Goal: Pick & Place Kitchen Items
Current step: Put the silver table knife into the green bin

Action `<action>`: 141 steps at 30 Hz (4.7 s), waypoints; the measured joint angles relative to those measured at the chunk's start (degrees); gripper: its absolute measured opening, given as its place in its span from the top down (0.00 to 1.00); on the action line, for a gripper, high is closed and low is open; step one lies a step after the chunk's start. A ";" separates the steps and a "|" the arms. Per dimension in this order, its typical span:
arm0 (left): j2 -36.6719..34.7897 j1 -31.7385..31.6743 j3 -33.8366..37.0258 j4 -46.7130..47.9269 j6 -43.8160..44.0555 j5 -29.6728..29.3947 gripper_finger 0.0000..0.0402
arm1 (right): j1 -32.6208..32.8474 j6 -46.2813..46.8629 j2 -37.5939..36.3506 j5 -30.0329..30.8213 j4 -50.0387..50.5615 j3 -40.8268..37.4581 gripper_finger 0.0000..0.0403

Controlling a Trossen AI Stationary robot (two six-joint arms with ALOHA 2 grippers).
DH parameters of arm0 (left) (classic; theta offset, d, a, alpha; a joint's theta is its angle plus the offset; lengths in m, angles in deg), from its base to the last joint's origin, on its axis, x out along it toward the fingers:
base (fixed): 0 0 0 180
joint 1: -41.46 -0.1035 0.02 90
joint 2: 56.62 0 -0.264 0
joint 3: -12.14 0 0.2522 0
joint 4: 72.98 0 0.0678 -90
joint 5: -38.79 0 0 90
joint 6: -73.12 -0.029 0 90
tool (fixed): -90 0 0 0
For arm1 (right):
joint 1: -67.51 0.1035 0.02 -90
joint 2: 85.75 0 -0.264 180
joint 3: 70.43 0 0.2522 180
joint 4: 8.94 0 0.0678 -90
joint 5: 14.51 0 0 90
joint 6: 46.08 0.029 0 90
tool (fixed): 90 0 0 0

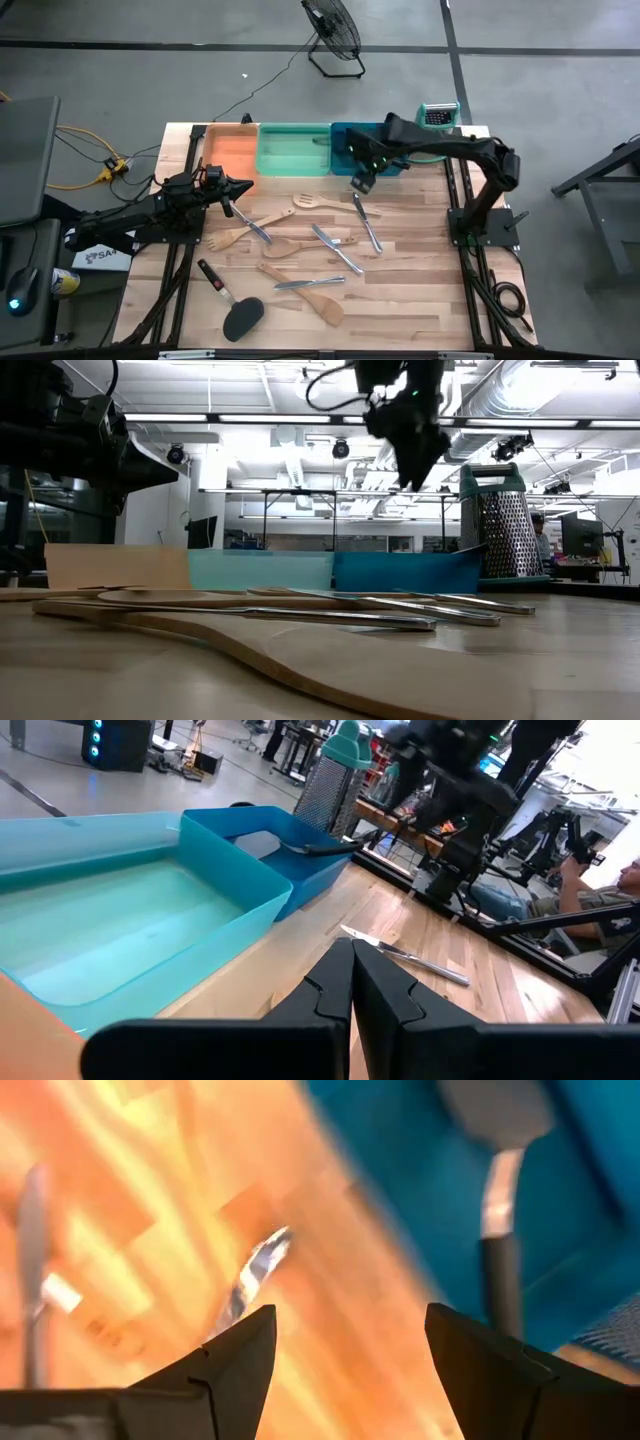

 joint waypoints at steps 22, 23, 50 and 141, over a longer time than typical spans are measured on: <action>0.01 0.00 0.00 0.02 0.00 0.01 0.99 | 13.97 31.33 -6.39 -5.69 -14.52 -24.97 0.38; 0.00 0.00 0.00 0.02 0.00 0.01 0.99 | 13.97 32.27 -6.39 -5.21 -15.81 -25.74 0.38; 0.01 0.00 0.00 0.02 0.00 0.24 0.99 | 17.34 47.81 5.15 -2.52 -29.12 -28.04 0.38; 0.00 0.00 0.00 0.01 0.00 0.25 0.99 | 14.04 35.34 -10.35 -3.15 -36.98 -28.12 0.92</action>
